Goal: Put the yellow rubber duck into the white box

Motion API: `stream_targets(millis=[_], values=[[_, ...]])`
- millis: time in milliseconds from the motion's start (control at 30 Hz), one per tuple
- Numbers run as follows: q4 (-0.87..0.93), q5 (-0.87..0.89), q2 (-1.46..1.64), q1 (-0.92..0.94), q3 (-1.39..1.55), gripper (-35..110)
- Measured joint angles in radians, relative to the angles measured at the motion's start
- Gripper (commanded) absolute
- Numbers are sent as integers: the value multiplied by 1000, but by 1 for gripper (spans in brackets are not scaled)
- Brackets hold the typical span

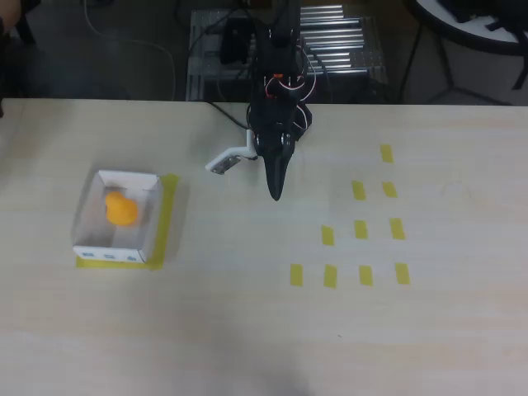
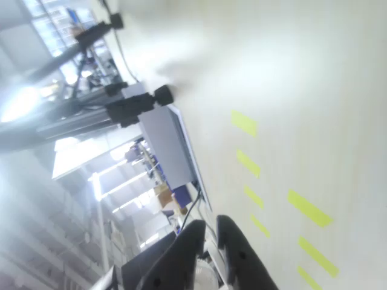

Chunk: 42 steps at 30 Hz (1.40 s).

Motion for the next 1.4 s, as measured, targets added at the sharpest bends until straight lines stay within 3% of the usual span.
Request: stream_targets(millis=[300, 1400], values=[[74, 0, 0, 6, 0, 0], [77, 18, 0, 8, 0, 0]])
